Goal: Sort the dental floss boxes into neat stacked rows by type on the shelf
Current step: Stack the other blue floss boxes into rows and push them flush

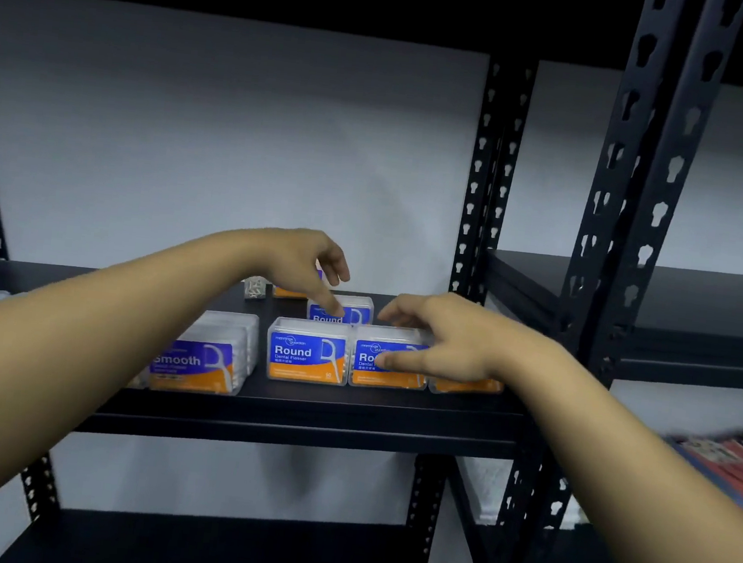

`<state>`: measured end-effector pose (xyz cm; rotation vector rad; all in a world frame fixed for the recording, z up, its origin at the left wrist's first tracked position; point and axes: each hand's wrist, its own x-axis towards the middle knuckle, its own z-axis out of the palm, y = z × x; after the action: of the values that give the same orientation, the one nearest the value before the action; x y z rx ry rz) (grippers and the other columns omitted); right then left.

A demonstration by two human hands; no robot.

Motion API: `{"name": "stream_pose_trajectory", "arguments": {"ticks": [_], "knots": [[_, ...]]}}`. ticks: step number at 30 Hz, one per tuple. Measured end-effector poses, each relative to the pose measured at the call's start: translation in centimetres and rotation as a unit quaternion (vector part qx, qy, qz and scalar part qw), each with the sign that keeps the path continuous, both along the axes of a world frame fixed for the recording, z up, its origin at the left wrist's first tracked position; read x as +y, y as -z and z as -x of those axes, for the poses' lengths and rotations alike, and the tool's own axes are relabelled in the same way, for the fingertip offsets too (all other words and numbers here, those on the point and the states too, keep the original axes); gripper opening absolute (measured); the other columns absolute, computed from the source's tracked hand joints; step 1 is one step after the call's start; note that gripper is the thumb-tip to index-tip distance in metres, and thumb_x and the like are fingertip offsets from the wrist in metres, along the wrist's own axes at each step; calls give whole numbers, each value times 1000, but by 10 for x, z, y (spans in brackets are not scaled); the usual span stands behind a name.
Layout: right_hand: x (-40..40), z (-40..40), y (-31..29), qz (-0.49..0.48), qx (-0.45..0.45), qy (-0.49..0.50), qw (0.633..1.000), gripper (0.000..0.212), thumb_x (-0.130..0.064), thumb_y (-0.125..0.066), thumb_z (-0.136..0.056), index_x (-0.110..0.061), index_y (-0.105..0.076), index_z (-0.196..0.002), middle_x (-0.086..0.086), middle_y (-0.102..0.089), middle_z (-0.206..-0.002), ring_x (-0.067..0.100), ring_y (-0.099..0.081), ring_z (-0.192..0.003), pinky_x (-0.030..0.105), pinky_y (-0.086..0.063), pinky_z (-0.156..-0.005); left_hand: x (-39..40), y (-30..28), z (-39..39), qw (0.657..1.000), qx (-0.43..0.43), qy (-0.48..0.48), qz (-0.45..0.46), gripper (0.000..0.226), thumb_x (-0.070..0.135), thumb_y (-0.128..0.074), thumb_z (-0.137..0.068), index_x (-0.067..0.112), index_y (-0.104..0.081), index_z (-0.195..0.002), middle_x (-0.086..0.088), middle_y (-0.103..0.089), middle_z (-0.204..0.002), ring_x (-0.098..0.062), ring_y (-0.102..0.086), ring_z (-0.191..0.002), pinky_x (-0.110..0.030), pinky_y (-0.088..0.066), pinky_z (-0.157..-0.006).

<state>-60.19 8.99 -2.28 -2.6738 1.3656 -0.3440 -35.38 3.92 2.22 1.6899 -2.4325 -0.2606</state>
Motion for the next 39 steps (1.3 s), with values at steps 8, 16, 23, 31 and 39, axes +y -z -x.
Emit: {"name": "stream_pose_trajectory", "arguments": {"ticks": [8,16,23,31,39], "knots": [[-5,-2,19,31,-19,-13,999,46,-65,-65,-83,-38,-60,-120,-12,-71,-106,7,-67,-90,40,-57,-84,-25,14,-11,996,9,11,-88,33,24,-80,-85,19,-71,-116,7,-75,-103,-14,-70,-94,-42,-61,-89],[-5,-4,10,-5,-58,-5,998,61,-82,-57,-76,-37,-64,-118,-12,-73,-107,5,-70,-90,37,-58,-88,-15,11,-25,994,15,6,-108,39,27,-81,-84,21,-67,-120,1,-75,-111,-23,-70,-107,-43,-59,-92],[-22,-18,-46,-30,-54,49,997,44,-65,-67,-85,-32,-66,-114,-8,-71,-105,13,-70,-93,36,-56,-87,-9,-16,-49,993,70,-39,-86,37,25,-73,-90,25,-62,-125,-1,-67,-121,-22,-65,-112,-43,-60,-92],[-88,-90,-73,-80,25,79,993,38,-47,-70,-91,-21,-61,-117,1,-72,-108,21,-71,-95,40,-60,-82,-31,-40,-96,982,-58,-160,-87,28,31,-75,-87,18,-67,-111,0,-71,-112,-19,-71,-101,-45,-60,-89],[-127,-151,-75,-49,123,96,987,41,-48,-74,-86,-22,-64,-115,-1,-71,-101,19,-71,-92,44,-61,-87,-67,-31,-133,964,-215,-153,-37,36,39,-74,-84,18,-66,-111,-1,-67,-100,-16,-66,-81,-37,-63,-76]]}}
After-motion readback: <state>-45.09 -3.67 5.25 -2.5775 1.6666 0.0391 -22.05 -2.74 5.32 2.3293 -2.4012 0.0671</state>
